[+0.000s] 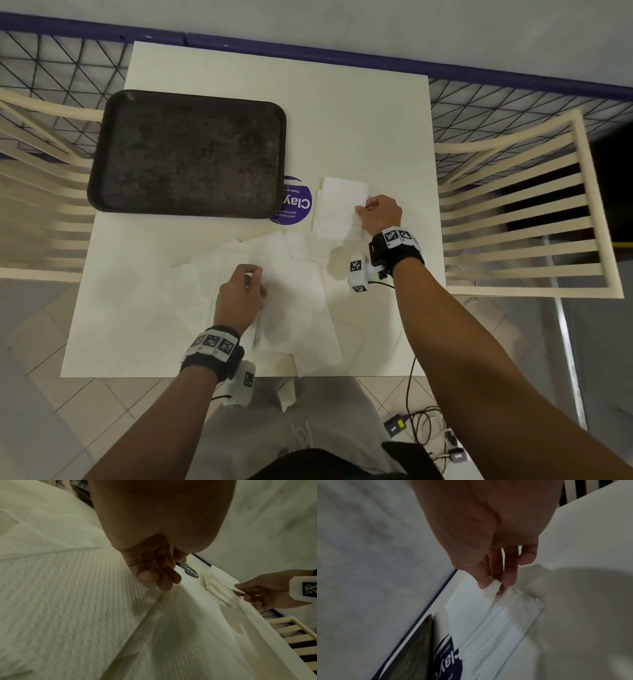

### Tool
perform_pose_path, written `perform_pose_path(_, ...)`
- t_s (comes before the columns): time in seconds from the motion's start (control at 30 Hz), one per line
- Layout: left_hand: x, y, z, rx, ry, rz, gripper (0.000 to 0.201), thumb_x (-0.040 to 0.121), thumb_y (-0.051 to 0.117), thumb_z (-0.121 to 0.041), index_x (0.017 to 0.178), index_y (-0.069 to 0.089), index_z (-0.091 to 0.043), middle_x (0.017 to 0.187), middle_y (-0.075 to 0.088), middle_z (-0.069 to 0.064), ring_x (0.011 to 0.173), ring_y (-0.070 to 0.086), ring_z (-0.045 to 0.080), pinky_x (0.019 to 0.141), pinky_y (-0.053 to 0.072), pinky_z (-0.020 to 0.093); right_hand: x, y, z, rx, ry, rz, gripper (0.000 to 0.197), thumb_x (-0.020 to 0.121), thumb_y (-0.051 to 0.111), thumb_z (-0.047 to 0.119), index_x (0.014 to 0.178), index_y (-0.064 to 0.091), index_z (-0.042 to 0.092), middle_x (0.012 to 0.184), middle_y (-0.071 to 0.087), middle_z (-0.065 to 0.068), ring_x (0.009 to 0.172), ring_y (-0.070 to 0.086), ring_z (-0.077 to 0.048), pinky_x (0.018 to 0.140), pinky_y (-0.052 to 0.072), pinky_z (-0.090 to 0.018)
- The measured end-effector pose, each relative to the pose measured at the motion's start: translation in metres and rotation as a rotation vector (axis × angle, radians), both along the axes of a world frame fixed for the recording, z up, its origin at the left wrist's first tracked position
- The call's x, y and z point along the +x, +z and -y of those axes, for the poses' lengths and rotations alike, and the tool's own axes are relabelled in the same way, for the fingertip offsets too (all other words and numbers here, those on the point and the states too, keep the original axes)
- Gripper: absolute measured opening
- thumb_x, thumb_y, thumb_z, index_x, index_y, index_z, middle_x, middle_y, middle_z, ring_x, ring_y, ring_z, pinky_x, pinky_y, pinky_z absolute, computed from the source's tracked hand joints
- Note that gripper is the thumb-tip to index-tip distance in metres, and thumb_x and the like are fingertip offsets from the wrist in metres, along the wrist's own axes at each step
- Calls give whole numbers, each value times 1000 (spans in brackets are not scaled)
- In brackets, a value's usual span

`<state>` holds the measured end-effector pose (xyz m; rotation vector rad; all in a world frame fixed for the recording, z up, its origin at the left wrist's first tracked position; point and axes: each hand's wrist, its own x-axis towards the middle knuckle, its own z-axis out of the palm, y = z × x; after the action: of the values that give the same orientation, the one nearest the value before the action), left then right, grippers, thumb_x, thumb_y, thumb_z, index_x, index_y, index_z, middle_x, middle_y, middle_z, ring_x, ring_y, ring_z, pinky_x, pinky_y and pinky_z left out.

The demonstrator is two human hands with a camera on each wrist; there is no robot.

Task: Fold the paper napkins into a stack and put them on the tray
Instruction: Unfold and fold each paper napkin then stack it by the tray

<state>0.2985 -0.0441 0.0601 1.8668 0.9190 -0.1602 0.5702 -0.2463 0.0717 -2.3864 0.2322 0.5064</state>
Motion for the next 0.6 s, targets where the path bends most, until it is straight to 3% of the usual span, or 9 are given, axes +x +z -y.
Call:
perform_pose_path(0.1, 1, -2, -1, 0, -7, -2, 13, 106, 51, -35, 110, 62, -29, 76, 74, -7, 71, 72, 20, 76, 62, 45, -8, 5, 2, -4, -32, 22, 34, 87, 75, 32, 112, 65, 11, 118, 69, -6, 115, 61, -24, 90, 44, -26)
perform_pose_path(0.2, 2, -1, 0, 8, -10, 1, 10, 105, 54, -31, 107, 64, -28, 79, 74, -7, 77, 71, 19, 79, 61, 44, -23, 9, 2, 33, -72, 51, 36, 88, 73, 35, 114, 58, 15, 110, 70, -7, 107, 65, -26, 83, 49, -29)
perform_pose_path(0.27, 0, -1, 2, 30, -30, 12, 9, 103, 57, -29, 105, 66, -27, 84, 74, -7, 81, 70, 18, 82, 60, 42, -40, 10, 1, 64, -61, 83, 25, 89, 69, 30, 107, 59, 17, 98, 70, -3, 101, 65, -26, 81, 50, -31)
perform_pose_path(0.37, -1, -2, 3, 87, -52, 23, 7, 101, 63, -29, 103, 68, -24, 91, 71, -9, 87, 68, 16, 84, 59, 39, -72, 14, -5, 84, 13, 94, 5, 89, 64, 24, 92, 64, 20, 84, 66, 7, 93, 64, -20, 76, 43, -24)
perform_pose_path(0.53, -5, -9, 7, 81, -49, 10, 20, 91, 77, -40, 94, 70, -21, 87, 70, -7, 85, 68, 17, 83, 59, 38, -135, 10, -5, 4, 254, -132, 25, 89, 65, 34, 73, 73, 17, 77, 74, 6, 81, 69, -14, 78, 50, -22)
perform_pose_path(0.6, -6, -10, 9, 64, -50, -11, 22, 88, 80, -39, 93, 71, -20, 86, 70, -7, 87, 68, 18, 85, 59, 38, -156, 1, -3, -55, 290, -211, 31, 87, 68, 40, 61, 66, 22, 70, 71, 5, 77, 70, -17, 73, 50, -23)
